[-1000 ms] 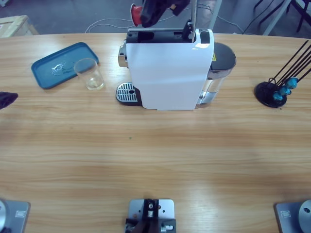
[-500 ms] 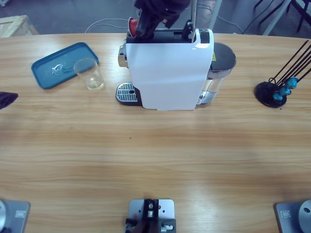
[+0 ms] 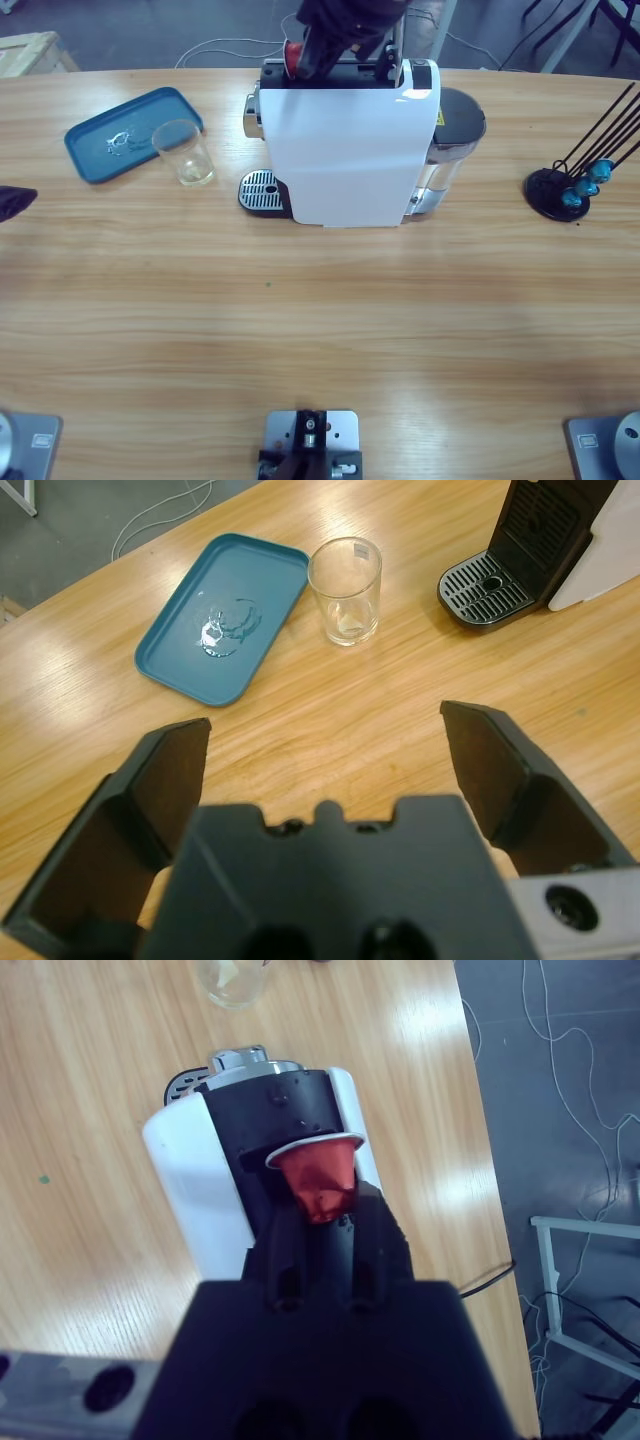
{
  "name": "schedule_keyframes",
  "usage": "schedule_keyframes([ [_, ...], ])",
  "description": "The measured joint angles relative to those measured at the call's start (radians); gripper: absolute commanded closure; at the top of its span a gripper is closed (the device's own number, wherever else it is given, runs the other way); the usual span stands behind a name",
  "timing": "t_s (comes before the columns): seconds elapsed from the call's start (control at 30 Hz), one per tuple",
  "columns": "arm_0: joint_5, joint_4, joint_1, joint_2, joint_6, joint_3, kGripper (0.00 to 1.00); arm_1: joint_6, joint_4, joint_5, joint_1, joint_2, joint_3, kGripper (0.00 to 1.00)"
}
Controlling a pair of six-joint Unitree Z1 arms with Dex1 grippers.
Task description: Pour coffee
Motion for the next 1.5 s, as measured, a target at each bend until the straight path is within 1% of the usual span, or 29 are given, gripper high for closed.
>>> schedule_keyframes([
  [0.13,0.0,0.0,0.0,0.0,0.0,0.0,0.018,0.008,-0.003,0.0,0.0,-0.003,0.004,1.0],
  [0.17,0.0,0.0,0.0,0.0,0.0,0.0,0.018,0.009,-0.003,0.0,0.0,-0.003,0.004,0.904],
  [0.23,0.0,0.0,0.0,0.0,0.0,0.0,0.018,0.01,-0.003,0.0,0.0,-0.004,0.004,0.808],
  [0.27,0.0,0.0,0.0,0.0,0.0,0.0,0.018,0.01,-0.003,0.0,0.0,-0.006,0.004,0.799],
  [0.3,0.0,0.0,0.0,0.0,0.0,0.0,0.018,0.011,-0.003,0.0,0.0,-0.007,0.004,0.761],
  [0.33,0.0,0.0,0.0,0.0,0.0,0.0,0.018,0.013,-0.003,0.0,-0.001,-0.009,0.004,0.682],
  [0.7,0.0,0.0,0.0,0.0,0.0,0.001,0.018,0.032,-0.003,0.011,-0.004,-0.018,0.004,0.676],
  [0.77,0.0,0.0,0.0,0.0,0.0,0.001,0.018,0.032,-0.003,0.011,-0.004,-0.018,0.004,0.651],
  [0.83,0.0,0.0,0.0,0.0,0.0,0.001,0.018,0.032,-0.003,0.011,-0.004,-0.018,0.004,0.531],
  [0.9,0.0,0.0,0.0,0.0,0.0,0.001,0.018,0.034,-0.003,0.011,-0.004,-0.018,0.003,0.325],
  [0.93,0.0,0.0,0.0,0.0,0.0,0.001,0.018,0.038,-0.002,0.011,-0.004,-0.018,0.003,0.264],
  [0.97,0.0,0.0,0.0,0.0,0.0,0.001,0.018,0.049,0.0,0.011,-0.001,-0.02,-0.003,0.167],
  [1.0,0.0,0.0,0.0,-0.001,0.0,0.001,0.018,0.062,0.005,0.011,0.006,-0.022,-0.016,0.176],
  [1.03,0.0,0.0,0.0,-0.001,0.0,0.001,0.018,0.083,0.013,0.011,0.019,-0.027,-0.038,0.376],
  [1.07,0.0,0.0,0.0,-0.001,0.0,0.001,0.018,0.103,0.023,0.011,0.037,-0.038,-0.061,0.688],
  [1.1,0.0,0.0,0.0,-0.001,0.0,0.001,0.017,0.123,0.035,0.011,0.063,-0.049,-0.089,0.957],
  [1.13,0.0,0.0,0.0,-0.001,0.0,0.002,0.018,0.144,0.048,0.013,0.093,-0.067,-0.117,1.0],
  [1.2,0.0,-0.001,0.0,-0.001,0.0,0.003,0.018,0.177,0.098,0.026,0.16,-0.101,-0.191,1.0],
  [1.3,0.0,-0.004,0.0,-0.001,0.0,0.004,0.018,0.204,0.23,0.038,0.229,-0.154,-0.314,1.0],
  [1.43,-0.004,-0.004,0.0,-0.001,0.0,0.004,0.018,0.256,0.42,-0.012,0.249,-0.262,-0.362,1.0],
  [1.5,-0.006,-0.005,0.0,-0.001,0.0,0.004,0.018,0.314,0.436,-0.013,0.228,-0.34,-0.303,1.0],
])
